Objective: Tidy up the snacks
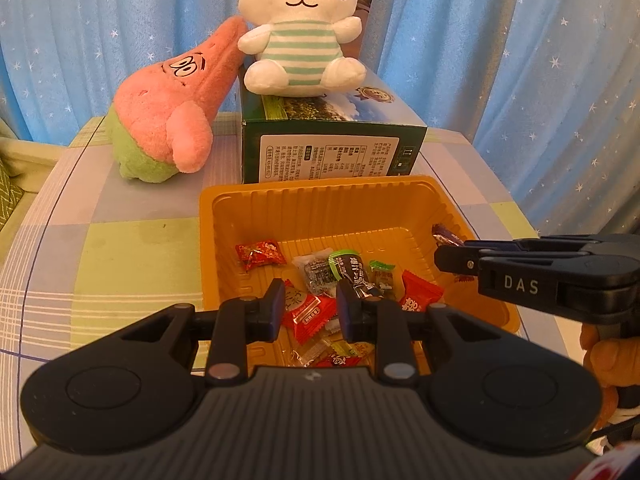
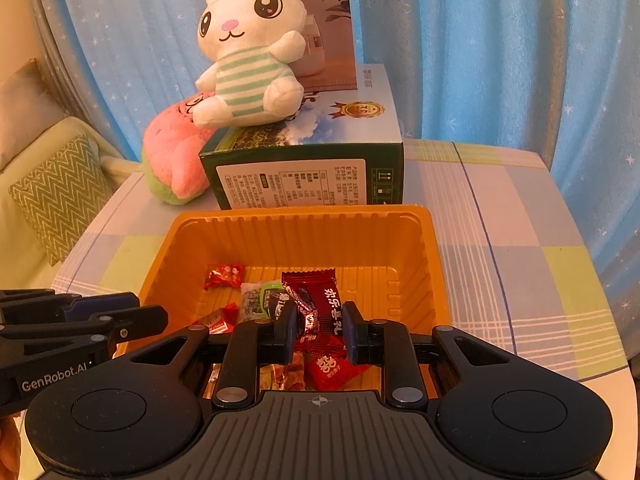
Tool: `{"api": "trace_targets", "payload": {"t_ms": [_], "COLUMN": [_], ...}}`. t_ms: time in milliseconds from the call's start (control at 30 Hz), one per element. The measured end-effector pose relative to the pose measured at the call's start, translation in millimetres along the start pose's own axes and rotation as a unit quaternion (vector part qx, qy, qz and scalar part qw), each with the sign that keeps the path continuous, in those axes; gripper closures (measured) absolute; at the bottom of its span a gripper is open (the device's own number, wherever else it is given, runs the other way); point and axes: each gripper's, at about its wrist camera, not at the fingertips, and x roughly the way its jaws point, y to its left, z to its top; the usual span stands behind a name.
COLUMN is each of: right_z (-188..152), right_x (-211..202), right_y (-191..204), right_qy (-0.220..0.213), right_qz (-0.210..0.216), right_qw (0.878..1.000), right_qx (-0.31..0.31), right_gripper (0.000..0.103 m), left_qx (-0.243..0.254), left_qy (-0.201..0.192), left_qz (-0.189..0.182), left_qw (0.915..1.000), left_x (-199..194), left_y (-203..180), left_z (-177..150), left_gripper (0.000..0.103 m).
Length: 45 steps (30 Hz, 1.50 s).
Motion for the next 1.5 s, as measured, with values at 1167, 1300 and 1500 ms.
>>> {"api": "trace_targets", "payload": {"t_ms": [1167, 1300, 1500], "right_z": [1.9, -2.8, -14.9], "right_x": [-71.8, -89.4, -115.9], "right_y": [2.7, 4.4, 6.9], "right_qy": [-0.046, -0.048, -0.045], "right_qz": [0.004, 0.007, 0.0], "right_qw": [0.999, 0.999, 0.999], "right_qx": [0.003, 0.004, 0.009], "right_gripper": [0.025, 0.016, 0.016], "left_qx": [0.02, 0.015, -0.004], "left_qy": [-0.04, -0.047, -0.05], "left_qz": [0.048, 0.053, 0.057], "left_qw": [0.9979, 0.9974, 0.9971], "left_x": [-64.4, -82.0, -110.4], "left_y": [-6.2, -8.0, -12.5], "left_z": [-9.8, -14.7, -25.6], "left_gripper": [0.0, 0.0, 0.0]}}
